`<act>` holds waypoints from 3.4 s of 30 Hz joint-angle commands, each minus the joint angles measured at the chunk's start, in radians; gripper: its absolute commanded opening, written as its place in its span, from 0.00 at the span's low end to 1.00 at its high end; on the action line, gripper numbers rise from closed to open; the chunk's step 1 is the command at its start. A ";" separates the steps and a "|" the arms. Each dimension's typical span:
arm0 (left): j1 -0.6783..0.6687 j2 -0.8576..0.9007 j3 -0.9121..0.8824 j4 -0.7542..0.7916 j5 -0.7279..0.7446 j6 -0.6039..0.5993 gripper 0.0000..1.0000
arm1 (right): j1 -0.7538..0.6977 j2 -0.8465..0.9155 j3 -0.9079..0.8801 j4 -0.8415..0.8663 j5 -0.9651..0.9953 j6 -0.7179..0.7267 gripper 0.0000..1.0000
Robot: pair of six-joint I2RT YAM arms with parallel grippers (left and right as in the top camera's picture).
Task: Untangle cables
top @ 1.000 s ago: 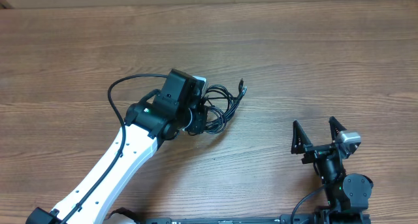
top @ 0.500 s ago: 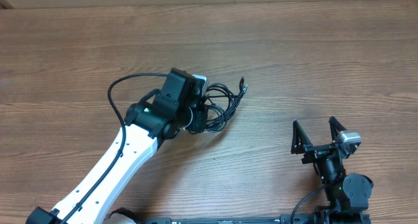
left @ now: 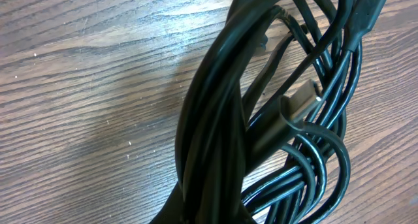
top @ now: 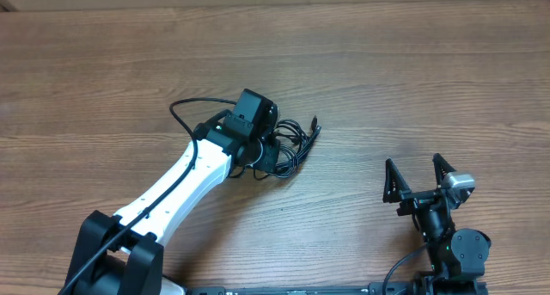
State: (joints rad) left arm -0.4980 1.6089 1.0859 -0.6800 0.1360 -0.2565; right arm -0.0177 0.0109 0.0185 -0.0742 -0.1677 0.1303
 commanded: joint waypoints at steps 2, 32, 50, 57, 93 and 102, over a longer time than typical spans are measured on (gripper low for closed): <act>-0.007 0.000 -0.004 0.007 0.015 -0.010 0.04 | 0.006 -0.008 -0.010 0.004 0.010 -0.005 1.00; -0.007 -0.001 -0.004 0.004 0.019 -0.010 0.04 | 0.006 -0.008 -0.010 0.005 0.010 -0.005 1.00; -0.007 -0.024 0.024 -0.011 0.018 0.024 0.04 | 0.006 -0.008 -0.010 0.004 0.010 -0.005 1.00; -0.007 -0.108 0.024 -0.027 0.010 0.051 0.04 | 0.006 -0.008 -0.010 0.004 0.010 -0.005 1.00; -0.007 -0.303 0.024 -0.053 -0.016 0.089 0.04 | 0.006 -0.008 -0.011 0.004 0.010 -0.005 1.00; -0.007 -0.303 0.024 -0.053 -0.016 0.089 0.04 | 0.006 -0.008 -0.010 0.004 0.010 -0.005 1.00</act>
State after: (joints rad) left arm -0.4980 1.3331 1.0863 -0.7368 0.1230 -0.1833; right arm -0.0177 0.0109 0.0185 -0.0742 -0.1677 0.1299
